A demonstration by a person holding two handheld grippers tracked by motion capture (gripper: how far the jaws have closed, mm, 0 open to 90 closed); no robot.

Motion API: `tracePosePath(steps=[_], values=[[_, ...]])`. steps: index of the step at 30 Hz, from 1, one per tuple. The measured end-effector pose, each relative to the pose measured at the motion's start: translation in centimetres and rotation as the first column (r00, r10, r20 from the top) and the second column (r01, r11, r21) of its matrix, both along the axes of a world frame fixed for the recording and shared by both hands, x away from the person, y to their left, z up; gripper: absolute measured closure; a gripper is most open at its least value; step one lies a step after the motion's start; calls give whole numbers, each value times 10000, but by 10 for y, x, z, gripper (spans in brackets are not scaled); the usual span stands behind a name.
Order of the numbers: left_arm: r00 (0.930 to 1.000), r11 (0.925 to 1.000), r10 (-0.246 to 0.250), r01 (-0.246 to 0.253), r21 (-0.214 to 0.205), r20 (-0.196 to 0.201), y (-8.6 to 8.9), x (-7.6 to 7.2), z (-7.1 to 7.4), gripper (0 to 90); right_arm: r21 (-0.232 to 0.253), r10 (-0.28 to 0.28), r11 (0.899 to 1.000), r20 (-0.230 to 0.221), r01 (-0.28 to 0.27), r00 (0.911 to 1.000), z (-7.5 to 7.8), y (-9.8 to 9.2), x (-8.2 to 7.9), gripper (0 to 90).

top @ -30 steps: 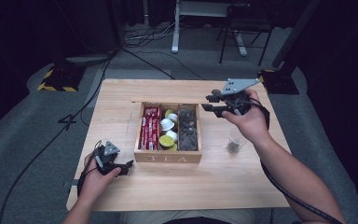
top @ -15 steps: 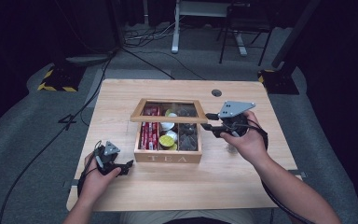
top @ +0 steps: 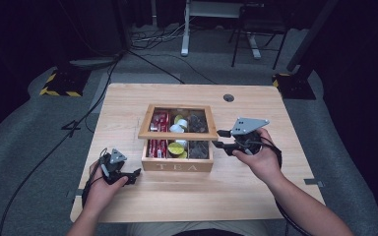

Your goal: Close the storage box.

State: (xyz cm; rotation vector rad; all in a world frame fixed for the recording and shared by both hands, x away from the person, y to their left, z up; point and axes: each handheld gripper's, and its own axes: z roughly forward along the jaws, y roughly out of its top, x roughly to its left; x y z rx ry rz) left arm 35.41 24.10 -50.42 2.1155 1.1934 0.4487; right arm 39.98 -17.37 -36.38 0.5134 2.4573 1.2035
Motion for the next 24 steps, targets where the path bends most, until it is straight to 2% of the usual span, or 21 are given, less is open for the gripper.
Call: tracePosePath(steps=[16,21,24], values=[[10000,10000,80,-80,-56,26,-2,0,0,145,-246,-137,9996,177,142,9997,-21,1,-14,597],[10000,9999,84,-84,-57,24,-2,0,0,145,-75,-146,9999,-342,144,9993,-33,-1,-16,621],[10000,9999,84,-84,-57,27,-2,0,0,145,-113,-151,9998,-395,146,9991,-36,-1,-16,622]])
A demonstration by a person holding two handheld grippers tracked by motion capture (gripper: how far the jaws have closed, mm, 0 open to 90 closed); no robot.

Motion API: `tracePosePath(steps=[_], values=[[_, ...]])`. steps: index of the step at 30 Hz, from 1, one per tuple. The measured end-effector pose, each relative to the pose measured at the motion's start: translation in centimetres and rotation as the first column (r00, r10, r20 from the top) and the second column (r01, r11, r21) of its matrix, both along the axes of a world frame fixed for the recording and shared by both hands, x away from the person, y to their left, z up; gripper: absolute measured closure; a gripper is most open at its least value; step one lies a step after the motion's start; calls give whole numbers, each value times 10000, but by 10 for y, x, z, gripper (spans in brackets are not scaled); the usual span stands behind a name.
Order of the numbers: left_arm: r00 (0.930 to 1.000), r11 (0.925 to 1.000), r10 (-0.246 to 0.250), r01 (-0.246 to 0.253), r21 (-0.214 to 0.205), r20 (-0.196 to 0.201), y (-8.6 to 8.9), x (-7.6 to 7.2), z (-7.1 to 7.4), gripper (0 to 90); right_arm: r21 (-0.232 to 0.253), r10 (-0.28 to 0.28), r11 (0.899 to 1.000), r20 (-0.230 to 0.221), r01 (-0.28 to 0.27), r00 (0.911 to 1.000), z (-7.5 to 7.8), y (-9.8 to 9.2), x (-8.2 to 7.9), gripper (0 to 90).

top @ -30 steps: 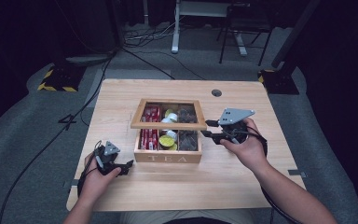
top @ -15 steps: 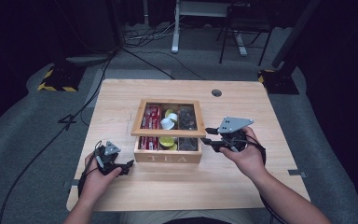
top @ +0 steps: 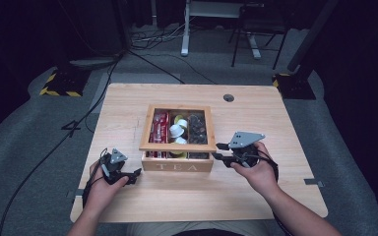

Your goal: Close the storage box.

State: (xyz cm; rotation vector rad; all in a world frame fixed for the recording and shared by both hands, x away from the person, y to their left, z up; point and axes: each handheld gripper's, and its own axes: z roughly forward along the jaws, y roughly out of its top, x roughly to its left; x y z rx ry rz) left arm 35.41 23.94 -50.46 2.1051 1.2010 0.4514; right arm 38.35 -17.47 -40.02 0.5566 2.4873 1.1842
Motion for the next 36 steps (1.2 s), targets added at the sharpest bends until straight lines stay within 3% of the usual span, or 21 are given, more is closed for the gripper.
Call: tracePosePath(steps=[8,15,30,32,33,36], values=[[10000,10000,-10,10,19,-8,0,0,0,144,26,-49,10000,-171,50,9998,-8,0,-1,625],[10000,10000,-10,10,47,-14,0,0,0,144,-339,-45,9994,-224,38,9997,-17,3,-3,624],[10000,10000,-26,26,32,-23,-1,1,0,143,-641,-10,9979,-684,-34,9977,-28,5,-1,621],[10000,10000,-25,25,18,9,-1,2,0,143,-640,48,9979,-931,-108,9956,-30,5,0,602],[10000,10000,-30,30,22,18,-1,2,0,142,-312,17,9995,-945,-47,9955,-33,3,1,537],[10000,10000,-52,52,41,-1,-1,2,0,142,-65,70,9999,-1135,-78,9935,-31,1,2,470]])
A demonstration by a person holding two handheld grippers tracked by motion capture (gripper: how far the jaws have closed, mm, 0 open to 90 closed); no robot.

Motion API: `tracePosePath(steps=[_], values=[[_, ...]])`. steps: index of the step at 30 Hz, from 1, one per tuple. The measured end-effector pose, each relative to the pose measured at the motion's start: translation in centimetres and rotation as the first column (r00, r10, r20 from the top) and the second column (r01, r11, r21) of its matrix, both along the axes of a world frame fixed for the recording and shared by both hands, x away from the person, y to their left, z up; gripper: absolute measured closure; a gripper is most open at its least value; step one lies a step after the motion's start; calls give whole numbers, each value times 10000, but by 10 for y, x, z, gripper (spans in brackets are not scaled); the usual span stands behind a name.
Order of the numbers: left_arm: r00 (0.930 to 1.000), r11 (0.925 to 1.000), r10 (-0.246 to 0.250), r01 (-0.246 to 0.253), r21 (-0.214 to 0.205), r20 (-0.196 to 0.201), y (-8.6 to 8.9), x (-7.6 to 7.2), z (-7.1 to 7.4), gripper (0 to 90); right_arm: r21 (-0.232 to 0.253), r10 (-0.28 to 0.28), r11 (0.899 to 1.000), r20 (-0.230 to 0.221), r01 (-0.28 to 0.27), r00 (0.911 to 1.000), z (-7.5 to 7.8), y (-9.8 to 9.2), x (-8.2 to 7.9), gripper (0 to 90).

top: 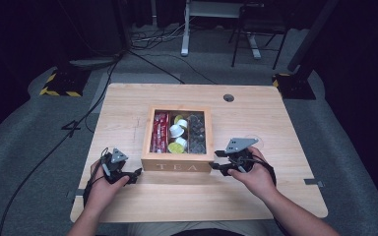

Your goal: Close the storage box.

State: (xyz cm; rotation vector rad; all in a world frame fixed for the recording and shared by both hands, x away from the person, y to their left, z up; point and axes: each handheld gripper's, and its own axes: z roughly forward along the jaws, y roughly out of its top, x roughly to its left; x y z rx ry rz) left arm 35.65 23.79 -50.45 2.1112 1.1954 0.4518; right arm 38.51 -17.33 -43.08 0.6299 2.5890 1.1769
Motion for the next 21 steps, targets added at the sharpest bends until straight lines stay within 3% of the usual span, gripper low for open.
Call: tracePosePath(steps=[3,7,15,21], values=[[10000,10000,-4,4,2,0,0,0,0,142,86,-33,10000,152,32,9999,3,-1,0,430],[10000,10000,-9,9,5,-1,0,0,0,145,535,-63,9985,-104,68,9999,7,-3,3,421],[9999,9999,-97,97,-83,39,4,0,0,169,1131,-69,9935,-172,88,9998,24,-8,8,401],[9998,9998,-207,207,-49,12,7,1,0,168,1595,-588,9856,158,556,9981,48,-38,3,395]])
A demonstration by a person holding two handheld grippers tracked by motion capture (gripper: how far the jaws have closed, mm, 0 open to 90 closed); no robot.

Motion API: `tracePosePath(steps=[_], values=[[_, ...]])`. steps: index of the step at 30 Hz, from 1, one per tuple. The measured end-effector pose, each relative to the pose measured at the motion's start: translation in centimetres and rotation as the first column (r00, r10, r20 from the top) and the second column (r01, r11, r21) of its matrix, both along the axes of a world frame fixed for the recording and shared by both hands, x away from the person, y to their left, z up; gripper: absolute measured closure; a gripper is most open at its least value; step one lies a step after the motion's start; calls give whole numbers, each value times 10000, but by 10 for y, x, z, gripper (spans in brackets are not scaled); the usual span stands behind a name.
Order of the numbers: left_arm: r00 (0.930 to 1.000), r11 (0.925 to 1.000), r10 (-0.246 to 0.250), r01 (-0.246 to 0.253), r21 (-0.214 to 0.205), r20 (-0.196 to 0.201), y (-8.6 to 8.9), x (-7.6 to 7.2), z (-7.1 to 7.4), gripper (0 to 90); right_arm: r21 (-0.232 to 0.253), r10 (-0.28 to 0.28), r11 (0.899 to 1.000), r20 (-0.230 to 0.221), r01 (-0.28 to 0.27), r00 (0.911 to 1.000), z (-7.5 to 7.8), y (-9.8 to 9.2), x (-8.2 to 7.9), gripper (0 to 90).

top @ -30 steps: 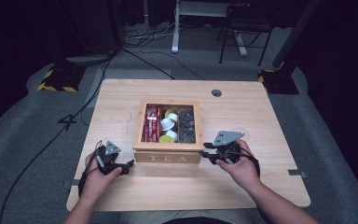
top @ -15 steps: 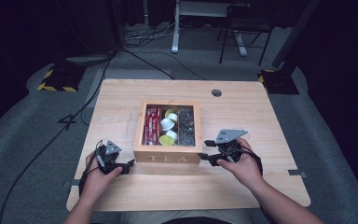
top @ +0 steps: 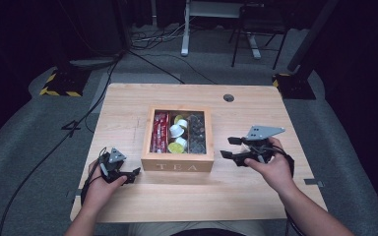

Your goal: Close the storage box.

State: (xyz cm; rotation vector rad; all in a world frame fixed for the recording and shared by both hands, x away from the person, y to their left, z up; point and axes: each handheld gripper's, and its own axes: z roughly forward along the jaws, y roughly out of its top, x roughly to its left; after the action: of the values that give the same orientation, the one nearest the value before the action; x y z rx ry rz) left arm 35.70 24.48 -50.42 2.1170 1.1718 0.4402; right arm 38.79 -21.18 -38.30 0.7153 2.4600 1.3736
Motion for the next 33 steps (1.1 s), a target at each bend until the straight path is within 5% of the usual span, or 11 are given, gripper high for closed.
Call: tracePosePath(steps=[11,15,23,24,33], values=[[10000,9999,-42,41,-141,-77,3,-1,0,157,158,-1108,9937,138,1105,9937,19,-54,1,371],[9999,9998,-118,118,-131,-40,5,0,0,157,-602,-1417,9882,-85,1409,9899,17,-77,5,345],[10000,10000,-75,75,-16,-39,4,0,0,154,-742,-2833,9566,-124,2817,9589,6,-125,8,334],[9997,9997,-231,231,-13,-49,5,0,0,155,-1110,-3131,9441,-73,3104,9497,1,-135,9,334],[9990,9990,-436,437,46,-72,11,1,0,154,-1678,-3755,9165,-478,3631,9256,-32,-170,16,317]])
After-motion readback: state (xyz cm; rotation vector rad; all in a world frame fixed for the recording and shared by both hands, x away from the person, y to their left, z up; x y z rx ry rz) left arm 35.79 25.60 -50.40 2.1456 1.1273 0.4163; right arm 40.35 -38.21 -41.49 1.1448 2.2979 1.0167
